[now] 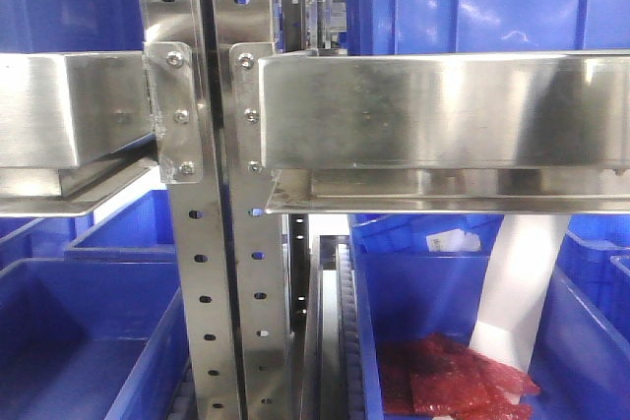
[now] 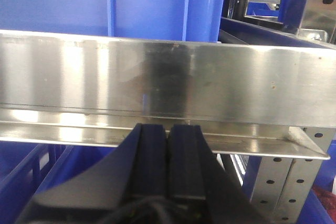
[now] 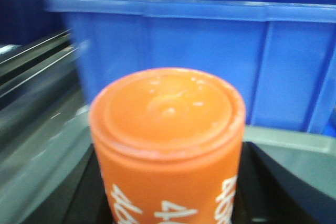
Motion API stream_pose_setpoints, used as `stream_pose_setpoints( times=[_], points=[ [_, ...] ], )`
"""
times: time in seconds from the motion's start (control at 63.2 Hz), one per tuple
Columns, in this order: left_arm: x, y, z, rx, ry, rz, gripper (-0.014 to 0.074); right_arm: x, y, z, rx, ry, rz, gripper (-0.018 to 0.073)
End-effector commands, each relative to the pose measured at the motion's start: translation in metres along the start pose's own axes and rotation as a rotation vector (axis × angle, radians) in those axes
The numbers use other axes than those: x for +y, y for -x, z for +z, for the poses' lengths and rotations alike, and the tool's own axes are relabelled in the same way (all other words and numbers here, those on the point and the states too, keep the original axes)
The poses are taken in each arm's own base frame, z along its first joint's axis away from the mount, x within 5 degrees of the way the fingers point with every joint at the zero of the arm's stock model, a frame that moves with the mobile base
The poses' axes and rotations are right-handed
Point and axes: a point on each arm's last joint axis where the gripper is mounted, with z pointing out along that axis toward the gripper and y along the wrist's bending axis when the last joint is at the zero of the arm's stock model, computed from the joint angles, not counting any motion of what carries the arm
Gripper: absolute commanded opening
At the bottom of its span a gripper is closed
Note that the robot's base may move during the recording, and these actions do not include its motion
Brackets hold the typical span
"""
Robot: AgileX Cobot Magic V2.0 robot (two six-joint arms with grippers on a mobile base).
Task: Grab orange capacitor from left shelf to right conveyor
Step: 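Lift the capacitor with the right gripper and pull it off the shelf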
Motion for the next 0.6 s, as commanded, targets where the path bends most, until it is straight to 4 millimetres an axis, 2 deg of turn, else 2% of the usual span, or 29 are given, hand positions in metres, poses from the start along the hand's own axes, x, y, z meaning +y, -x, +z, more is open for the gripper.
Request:
stream_pose_setpoints(
  times=[0.0, 0.126, 0.269, 0.49, 0.585],
  points=[
    [0.0, 0.009, -0.001, -0.097, -0.006, -0.005, -0.0127, 0.01, 0.025, -0.028, -0.079, 0.04, -0.019, 0.0109],
    [0.0, 0.009, -0.001, -0.097, -0.006, -0.005, -0.0127, 0.019, 0.024, -0.061, -0.059, 0.094, -0.029, 0.0109],
    [0.0, 0.009, -0.001, -0.097, -0.006, -0.005, -0.0127, 0.024, 0.013, -0.092, -0.082, 0.153, -0.038, 0.0109],
    [0.0, 0.009, -0.001, -0.097, -0.006, -0.005, -0.0127, 0.018, -0.017, -0.132, -0.069, 0.182, -0.044, 0.0109],
    [0.0, 0.009, -0.001, -0.097, -0.006, -0.005, -0.0127, 0.014, -0.024, -0.148, -0.061, 0.178, -0.043, 0.0109]
  ],
)
